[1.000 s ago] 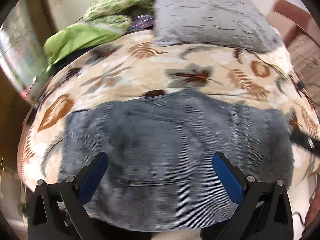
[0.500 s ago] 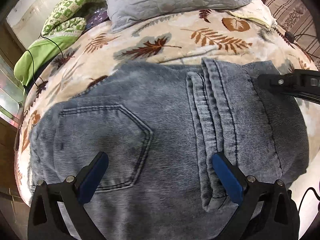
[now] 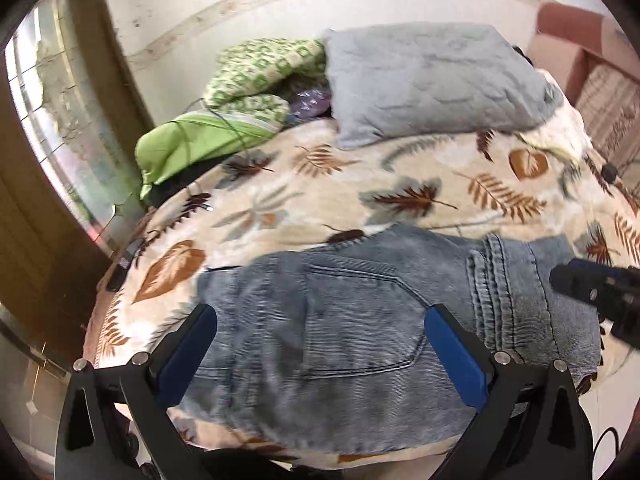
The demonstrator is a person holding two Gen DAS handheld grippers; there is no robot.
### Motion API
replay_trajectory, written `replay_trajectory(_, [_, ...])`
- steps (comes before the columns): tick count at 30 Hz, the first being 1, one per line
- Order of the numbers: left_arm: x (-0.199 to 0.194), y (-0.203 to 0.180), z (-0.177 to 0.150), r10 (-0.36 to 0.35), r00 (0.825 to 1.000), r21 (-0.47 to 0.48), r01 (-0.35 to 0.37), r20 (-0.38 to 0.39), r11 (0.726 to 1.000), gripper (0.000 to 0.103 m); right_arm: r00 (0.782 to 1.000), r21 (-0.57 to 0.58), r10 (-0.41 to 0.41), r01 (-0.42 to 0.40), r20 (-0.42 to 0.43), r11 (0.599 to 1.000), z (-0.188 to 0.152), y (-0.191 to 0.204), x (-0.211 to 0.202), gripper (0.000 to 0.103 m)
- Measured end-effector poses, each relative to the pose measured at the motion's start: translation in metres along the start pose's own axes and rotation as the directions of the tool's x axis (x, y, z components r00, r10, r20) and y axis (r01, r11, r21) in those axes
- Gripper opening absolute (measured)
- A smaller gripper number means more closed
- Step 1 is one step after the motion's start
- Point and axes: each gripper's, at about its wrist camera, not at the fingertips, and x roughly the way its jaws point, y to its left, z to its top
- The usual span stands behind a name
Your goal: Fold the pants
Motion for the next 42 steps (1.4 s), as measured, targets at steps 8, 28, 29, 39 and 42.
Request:
replay_trajectory(8, [-0.021,0.038,-0.007,0.006,0.999,-0.086,-0.003,0.032,0.996,0.103,1.0,-0.129,-0.006,0.005,-0.003,0.992,-0.012,0.059,-0.004,0.04])
replay_trajectory(28, [-0.015,0.102,-0.03,0.096,0.995,-0.198,-0.096,-0.01,0.975,0.103,0.995,-0.231,-0.07,0.085,0.071,0.969,-0.028,0.088,-0.011,0.053])
replay_trajectory(29, [-0.014,0.105,-0.031,0.101,0.995,-0.205,-0.102,-0.014,0.974,0.103,0.995,-0.227,-0.07,0.083,0.064,0.97,-0.03,0.087,-0.009,0.053])
replay_trajectory(39, [-0.003,0.132,-0.044,0.161,0.985,-0.251,-0.173,-0.07,0.952,0.103,0.996,-0.226,-0.066,0.077,0.054,0.971,-0.039,0.082,-0.007,0.053])
replay_trajectory(42, [-0.002,0.133,-0.046,0.176,0.982,-0.246,-0.188,-0.069,0.951,0.103,0.997,-0.207,-0.06,0.069,0.049,0.976,-0.038,0.078,-0.007,0.053])
